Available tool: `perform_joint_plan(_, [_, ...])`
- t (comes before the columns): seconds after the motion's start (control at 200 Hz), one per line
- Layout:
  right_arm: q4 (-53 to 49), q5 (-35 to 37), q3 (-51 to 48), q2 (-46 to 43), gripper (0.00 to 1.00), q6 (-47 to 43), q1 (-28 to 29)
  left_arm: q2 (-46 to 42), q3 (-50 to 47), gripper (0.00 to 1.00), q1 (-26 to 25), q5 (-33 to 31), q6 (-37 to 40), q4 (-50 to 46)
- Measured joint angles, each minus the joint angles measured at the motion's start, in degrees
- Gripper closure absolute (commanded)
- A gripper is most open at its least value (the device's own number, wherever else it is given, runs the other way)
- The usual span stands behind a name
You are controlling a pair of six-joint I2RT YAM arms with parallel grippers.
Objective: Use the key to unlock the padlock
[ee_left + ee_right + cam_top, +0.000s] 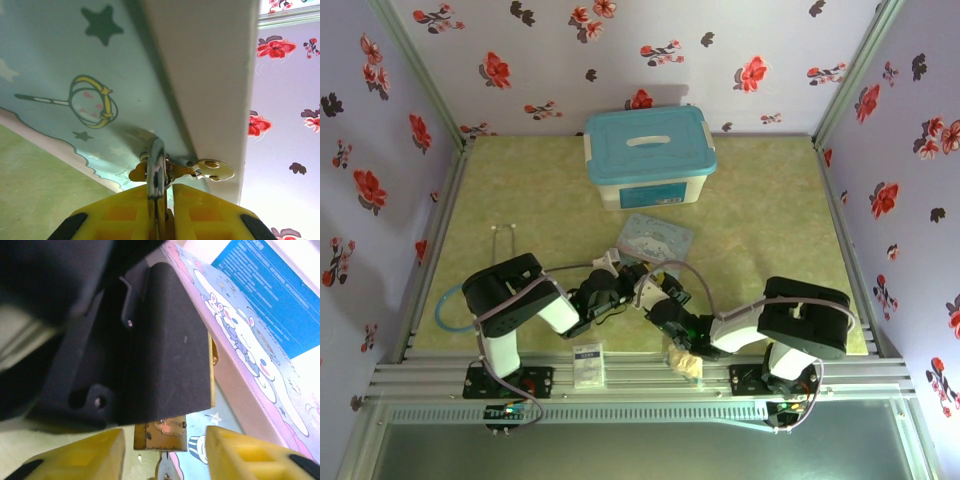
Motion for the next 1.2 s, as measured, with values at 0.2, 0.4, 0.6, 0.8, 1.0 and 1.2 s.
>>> perform_joint_plan(0.2, [-0.59, 2.56, 1.01, 1.22, 0.72, -0.79, 0.11, -0.07, 0.00, 1.00, 0.02, 0.02, 0.00, 0.13])
perform_joint_plan(0.4, [-0.59, 2.51, 0.70, 1.22, 0.88, -1.86, 0.39, -0.07, 0.00, 1.00, 0.02, 0.02, -0.02, 0.15])
perform_joint_plan(0.6, [0.74, 0.94, -0.28, 1.05, 0.98, -1.95, 0.09, -0.07, 0.00, 1.00, 0.02, 0.24, 0.00, -0.20])
perform_joint_plan(0.8, [0.83, -10.75, -3.78, -4.46, 0.99, 2.08, -4.48, -0.11, 0.00, 1.00, -0.02, 0.85, -0.26, -0.74])
perform_joint_plan(1.0, [0.20, -24.79, -5.81, -9.20, 1.00, 6.51, -10.84, -0.59, 0.00, 1.00, 0.04, 0.87, -0.66, -0.83])
perform_joint_plan(1.2, [0.13, -35.67, -7.80, -12.35, 1.00, 11.47, -16.20, -0.59, 0.02, 1.00, 0.15, 1.57, -1.03, -0.83])
